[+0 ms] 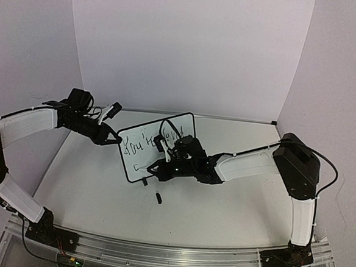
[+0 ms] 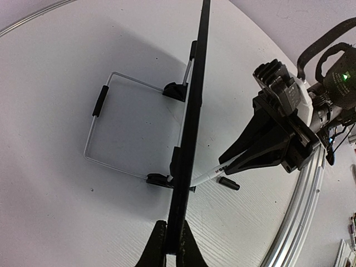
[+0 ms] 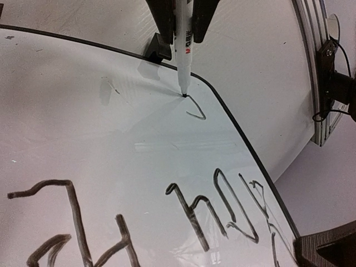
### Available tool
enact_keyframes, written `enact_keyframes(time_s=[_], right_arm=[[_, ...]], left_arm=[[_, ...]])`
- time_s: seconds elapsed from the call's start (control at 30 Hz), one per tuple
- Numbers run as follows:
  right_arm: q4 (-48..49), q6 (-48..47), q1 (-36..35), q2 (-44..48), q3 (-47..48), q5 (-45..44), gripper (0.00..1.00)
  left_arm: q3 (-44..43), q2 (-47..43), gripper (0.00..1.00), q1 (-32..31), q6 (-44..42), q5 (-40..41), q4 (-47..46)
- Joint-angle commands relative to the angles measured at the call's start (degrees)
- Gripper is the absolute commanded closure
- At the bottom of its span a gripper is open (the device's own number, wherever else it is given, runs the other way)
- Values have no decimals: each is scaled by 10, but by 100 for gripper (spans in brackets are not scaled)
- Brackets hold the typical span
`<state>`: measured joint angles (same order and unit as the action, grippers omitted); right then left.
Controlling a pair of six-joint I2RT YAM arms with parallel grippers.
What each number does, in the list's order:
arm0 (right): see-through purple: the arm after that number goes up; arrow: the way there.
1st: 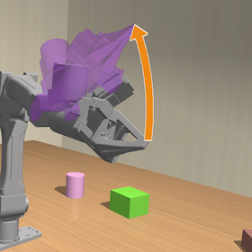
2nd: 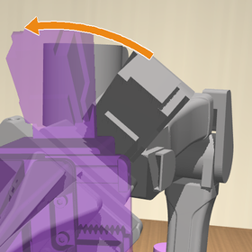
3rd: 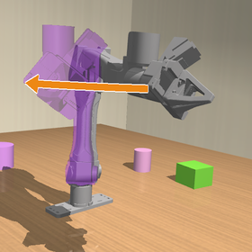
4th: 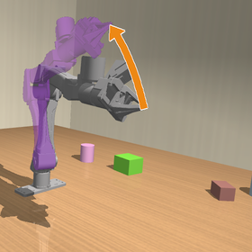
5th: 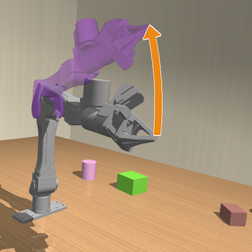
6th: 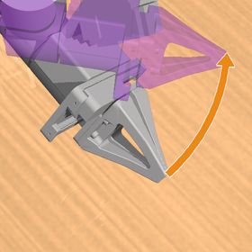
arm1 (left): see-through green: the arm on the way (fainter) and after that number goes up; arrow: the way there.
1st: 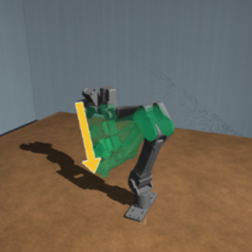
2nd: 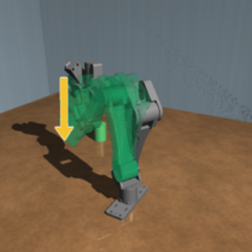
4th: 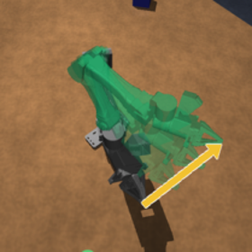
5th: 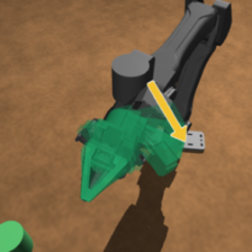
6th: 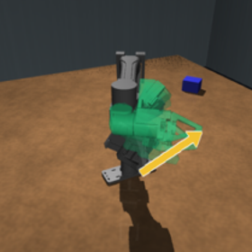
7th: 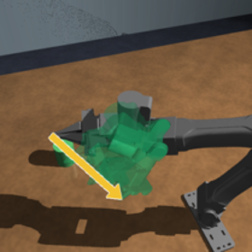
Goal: Write a sentence on the whiteboard
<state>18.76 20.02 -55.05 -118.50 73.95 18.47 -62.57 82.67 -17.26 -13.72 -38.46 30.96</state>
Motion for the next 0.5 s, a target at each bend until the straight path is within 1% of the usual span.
enact_keyframes(time_s=[0.0, 0.47], right_arm=[[38, 7, 4, 46, 0, -30, 100], [38, 12, 3, 18, 1, -22, 100]], left_arm=[[-11, 12, 100, -2, -14, 42, 14], [-12, 11, 100, -2, -15, 41, 14]])
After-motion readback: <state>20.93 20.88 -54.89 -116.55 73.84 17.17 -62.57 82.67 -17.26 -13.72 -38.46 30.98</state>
